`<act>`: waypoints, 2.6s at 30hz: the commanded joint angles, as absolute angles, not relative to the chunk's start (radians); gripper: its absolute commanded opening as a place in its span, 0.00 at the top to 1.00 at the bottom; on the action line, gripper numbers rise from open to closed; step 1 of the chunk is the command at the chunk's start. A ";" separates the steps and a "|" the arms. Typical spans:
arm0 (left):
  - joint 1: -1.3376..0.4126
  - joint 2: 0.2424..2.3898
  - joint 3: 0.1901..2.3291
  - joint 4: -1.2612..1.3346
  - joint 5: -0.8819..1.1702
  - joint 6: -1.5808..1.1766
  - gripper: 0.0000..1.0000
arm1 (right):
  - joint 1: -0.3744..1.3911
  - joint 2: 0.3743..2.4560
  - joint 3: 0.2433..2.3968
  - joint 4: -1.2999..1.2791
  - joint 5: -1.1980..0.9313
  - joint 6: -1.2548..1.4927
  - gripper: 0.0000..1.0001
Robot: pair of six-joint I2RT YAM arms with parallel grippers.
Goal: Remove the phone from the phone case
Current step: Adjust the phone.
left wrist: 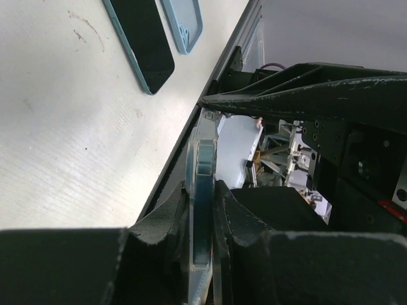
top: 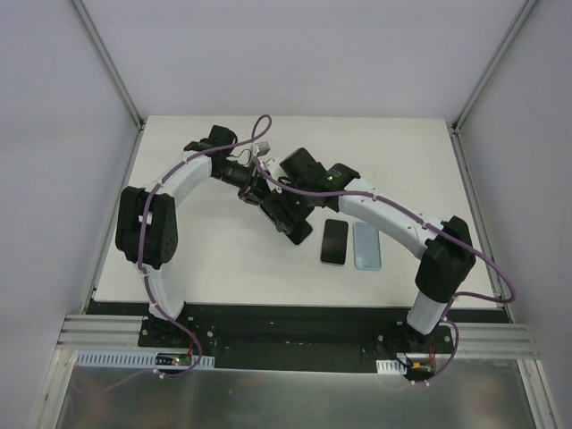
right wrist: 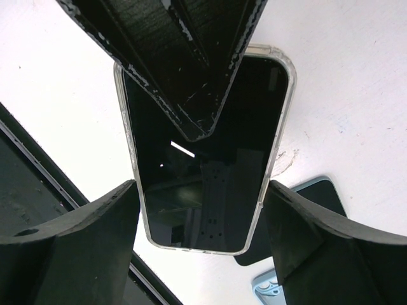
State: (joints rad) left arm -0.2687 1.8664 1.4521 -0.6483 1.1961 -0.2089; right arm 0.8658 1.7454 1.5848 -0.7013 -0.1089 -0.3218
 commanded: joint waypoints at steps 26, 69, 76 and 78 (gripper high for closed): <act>-0.275 1.588 1.582 -0.897 1.246 0.331 1.00 | 0.661 1.430 1.490 -0.554 -0.517 -0.199 0.05; -0.318 1.460 1.649 -0.833 1.309 0.287 1.00 | 0.632 1.508 1.387 -0.503 -0.999 -0.222 0.52; -0.319 1.462 1.628 -0.792 1.266 0.244 1.00 | 0.630 1.502 1.402 -0.537 -0.997 -0.236 0.97; -0.318 1.465 1.618 -0.773 1.249 0.218 1.00 | 0.630 1.497 1.402 -0.546 -0.988 -0.245 1.00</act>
